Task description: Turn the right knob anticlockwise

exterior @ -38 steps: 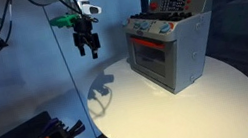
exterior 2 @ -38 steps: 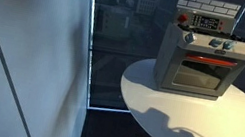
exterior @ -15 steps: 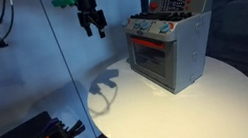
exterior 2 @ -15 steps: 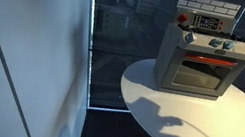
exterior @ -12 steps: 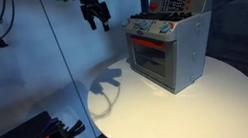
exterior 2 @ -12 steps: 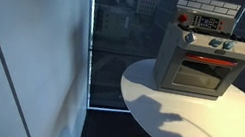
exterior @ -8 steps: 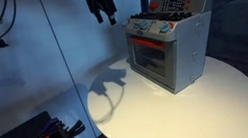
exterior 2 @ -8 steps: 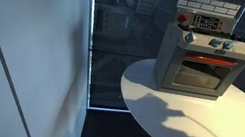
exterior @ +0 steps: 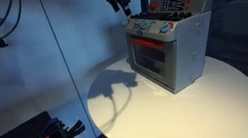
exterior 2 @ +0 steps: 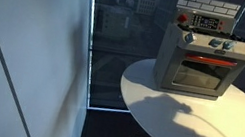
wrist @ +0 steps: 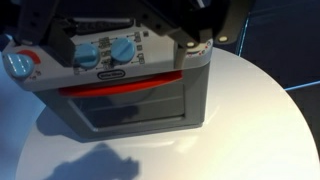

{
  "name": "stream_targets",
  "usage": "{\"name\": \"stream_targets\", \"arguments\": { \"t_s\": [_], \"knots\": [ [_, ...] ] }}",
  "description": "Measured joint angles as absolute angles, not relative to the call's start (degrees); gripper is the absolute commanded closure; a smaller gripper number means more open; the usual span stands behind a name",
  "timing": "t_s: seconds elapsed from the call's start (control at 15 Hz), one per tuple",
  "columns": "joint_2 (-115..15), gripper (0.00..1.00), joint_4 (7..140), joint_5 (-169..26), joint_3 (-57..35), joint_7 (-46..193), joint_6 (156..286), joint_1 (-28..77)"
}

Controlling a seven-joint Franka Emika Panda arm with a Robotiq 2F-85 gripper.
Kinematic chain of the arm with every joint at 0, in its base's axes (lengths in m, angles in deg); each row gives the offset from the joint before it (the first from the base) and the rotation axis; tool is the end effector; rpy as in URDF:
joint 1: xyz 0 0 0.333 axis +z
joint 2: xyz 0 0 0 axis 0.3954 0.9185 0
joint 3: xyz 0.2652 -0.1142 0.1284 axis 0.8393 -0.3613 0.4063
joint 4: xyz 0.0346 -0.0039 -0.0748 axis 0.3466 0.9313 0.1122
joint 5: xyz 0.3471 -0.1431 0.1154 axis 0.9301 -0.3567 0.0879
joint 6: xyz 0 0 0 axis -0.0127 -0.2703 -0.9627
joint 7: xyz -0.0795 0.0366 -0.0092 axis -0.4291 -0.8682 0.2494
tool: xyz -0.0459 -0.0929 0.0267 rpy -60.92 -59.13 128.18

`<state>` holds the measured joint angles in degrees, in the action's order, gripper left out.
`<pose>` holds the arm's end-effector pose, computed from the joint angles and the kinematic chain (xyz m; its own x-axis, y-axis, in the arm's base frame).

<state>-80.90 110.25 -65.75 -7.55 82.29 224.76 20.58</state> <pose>0.5057 -0.0284 0.5143 0.8645 -0.3220 0.3859 -0.2887 -0.9466 -0.1433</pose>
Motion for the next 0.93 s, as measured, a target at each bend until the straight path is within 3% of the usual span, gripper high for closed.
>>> {"name": "stream_targets", "arguments": {
  "t_s": [0.93],
  "knots": [
    [-77.6, 0.0, 113.6, -60.7, -8.5, 90.1, 240.0, 18.6]
  ]
}}
